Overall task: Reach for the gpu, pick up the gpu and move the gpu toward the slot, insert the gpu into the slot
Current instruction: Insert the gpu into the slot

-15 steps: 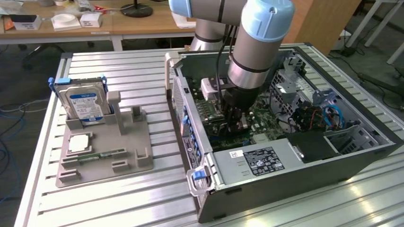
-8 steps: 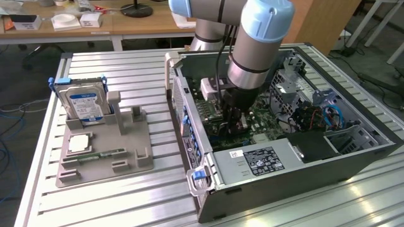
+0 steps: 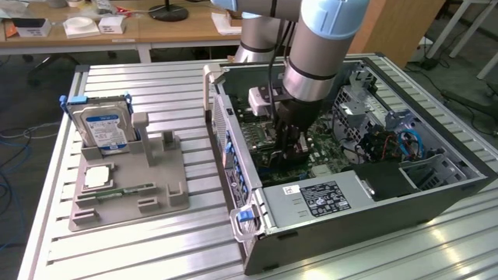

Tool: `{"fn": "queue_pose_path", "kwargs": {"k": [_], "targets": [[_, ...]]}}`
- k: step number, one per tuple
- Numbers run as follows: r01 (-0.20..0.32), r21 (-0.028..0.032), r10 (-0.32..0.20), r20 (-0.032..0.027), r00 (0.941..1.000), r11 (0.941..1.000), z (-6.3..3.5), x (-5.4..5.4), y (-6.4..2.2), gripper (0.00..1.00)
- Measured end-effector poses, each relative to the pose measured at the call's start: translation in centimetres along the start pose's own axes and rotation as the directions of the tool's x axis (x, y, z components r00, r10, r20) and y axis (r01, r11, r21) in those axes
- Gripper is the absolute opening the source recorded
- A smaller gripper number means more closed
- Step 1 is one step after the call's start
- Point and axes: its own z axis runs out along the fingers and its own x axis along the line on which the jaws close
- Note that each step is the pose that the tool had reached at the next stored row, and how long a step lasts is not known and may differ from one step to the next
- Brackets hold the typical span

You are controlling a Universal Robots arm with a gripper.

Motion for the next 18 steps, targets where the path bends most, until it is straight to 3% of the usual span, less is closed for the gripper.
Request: {"fn": "queue_pose_path", "kwargs": {"k": [4, 6, 7, 9, 18], "targets": [[0.000, 0.0005, 0.000, 0.0001, 1.0000, 1.0000, -0.95, -0.1, 0.00, 0.38], [0.000, 0.0012, 0.000, 0.0001, 1.0000, 1.0000, -1.25, -0.1, -0.01, 0.25], [0.000, 0.0014, 0.000, 0.0002, 1.0000, 1.0000, -1.32, -0.1, -0.01, 0.25], [0.000, 0.0016, 0.000, 0.0002, 1.0000, 1.0000, -1.32, -0.1, 0.00, 0.13], [0.000, 0.0015, 0.000, 0.0001, 1.0000, 1.0000, -1.33, -0.1, 0.00, 0.10]]}}
